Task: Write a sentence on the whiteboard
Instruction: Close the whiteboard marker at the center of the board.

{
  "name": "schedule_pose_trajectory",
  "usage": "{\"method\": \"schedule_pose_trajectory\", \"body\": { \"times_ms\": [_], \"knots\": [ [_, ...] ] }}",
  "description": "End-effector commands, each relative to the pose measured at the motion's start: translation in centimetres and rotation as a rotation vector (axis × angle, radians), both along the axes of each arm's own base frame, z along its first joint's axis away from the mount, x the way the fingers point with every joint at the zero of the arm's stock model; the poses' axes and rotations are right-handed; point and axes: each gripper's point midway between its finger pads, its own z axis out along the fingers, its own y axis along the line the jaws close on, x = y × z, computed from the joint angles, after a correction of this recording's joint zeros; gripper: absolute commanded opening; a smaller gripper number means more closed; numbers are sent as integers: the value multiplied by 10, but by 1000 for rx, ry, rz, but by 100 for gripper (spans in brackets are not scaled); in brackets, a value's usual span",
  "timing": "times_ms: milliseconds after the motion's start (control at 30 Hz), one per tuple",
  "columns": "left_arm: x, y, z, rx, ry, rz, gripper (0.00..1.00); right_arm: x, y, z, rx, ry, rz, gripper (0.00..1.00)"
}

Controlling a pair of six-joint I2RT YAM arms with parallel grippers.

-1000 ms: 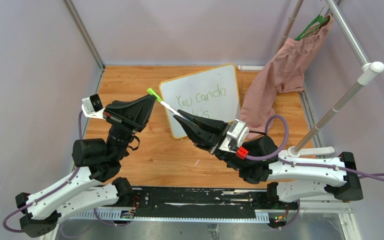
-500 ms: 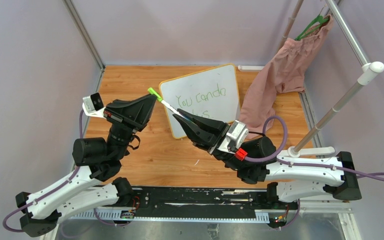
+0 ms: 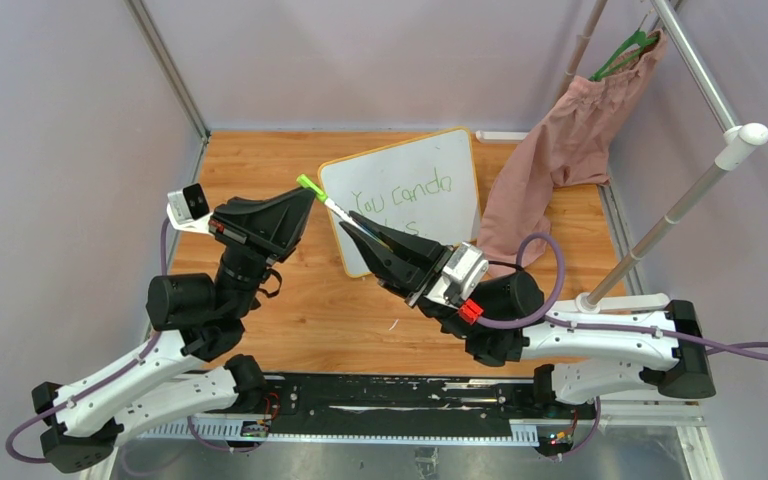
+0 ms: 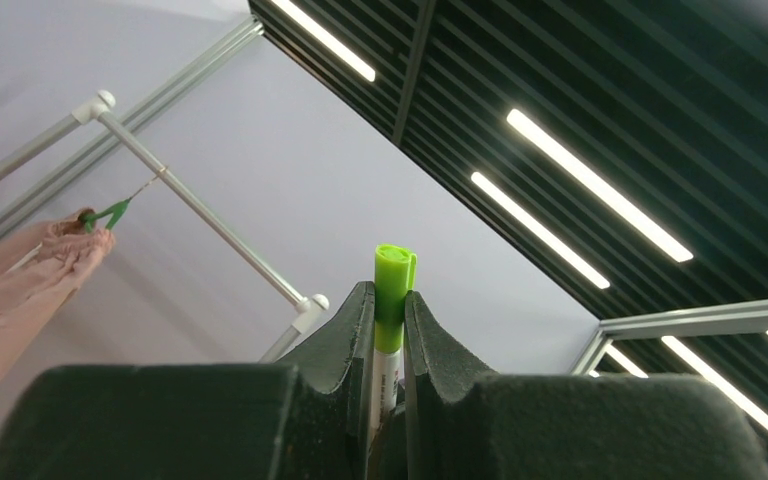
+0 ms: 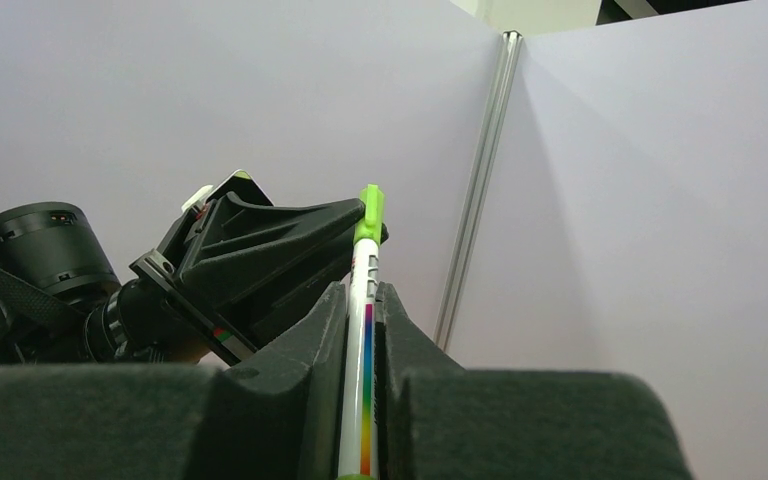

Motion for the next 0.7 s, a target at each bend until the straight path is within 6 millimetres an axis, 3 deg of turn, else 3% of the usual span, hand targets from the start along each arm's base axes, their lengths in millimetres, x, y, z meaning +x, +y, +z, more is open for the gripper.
{"method": "schedule_pose_trajectory", "body": {
  "times_ms": [0, 500, 667],
  "knots": [
    [-4, -19, -5, 79, -26, -45, 0, -9, 1, 13, 14, -37, 23, 0],
    [-14, -39, -4, 127, -72, -137, 0, -9, 3, 12, 0, -36, 24, 0],
    [-11, -32, -7, 113, -54, -108, 0, -10, 0, 12, 10, -34, 33, 0]
  ]
}}
